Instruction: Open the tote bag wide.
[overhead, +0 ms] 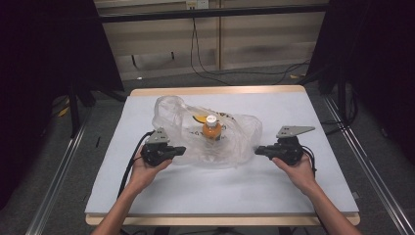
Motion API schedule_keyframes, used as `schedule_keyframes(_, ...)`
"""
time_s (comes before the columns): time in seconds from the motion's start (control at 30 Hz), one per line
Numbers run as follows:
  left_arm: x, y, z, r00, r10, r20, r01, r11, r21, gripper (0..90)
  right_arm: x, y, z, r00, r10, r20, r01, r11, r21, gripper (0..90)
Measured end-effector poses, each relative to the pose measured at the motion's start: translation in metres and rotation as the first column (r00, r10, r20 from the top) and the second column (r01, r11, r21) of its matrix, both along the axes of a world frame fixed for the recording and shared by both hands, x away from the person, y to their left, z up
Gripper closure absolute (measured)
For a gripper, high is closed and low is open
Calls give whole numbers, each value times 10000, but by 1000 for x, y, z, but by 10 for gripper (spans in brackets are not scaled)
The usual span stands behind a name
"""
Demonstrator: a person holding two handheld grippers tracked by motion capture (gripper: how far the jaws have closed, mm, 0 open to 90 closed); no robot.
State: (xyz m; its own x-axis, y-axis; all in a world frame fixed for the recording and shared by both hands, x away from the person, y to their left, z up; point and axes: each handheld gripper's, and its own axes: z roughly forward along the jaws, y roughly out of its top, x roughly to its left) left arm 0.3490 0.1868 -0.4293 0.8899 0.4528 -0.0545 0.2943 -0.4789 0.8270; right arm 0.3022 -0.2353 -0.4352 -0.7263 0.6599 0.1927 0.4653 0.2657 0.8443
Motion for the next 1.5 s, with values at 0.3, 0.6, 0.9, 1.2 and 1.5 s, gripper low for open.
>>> schedule_keyframes(0.3,-10,-9,41,9933,-219,1131,284,9980,-560,900,-1,1,51,9928,-65,1197,11,9990,454,900)
schedule_keyframes(0.6,6,-25,51,9918,-189,1265,308,9952,-930,900,4,12,71,9862,73,1651,-197,9971,737,900)
schedule_keyframes(0.9,22,-42,58,9919,-280,1235,368,9969,-694,900,3,15,86,9790,117,2037,-298,9958,862,900)
schedule_keyframes(1.2,51,-59,50,9959,-30,907,-16,9987,516,900,37,69,63,9827,1143,1454,-1227,9912,500,900)
schedule_keyframes(1.5,54,-68,25,9981,-150,589,81,9933,1154,900,35,85,52,9734,1712,1525,-1819,9816,587,900)
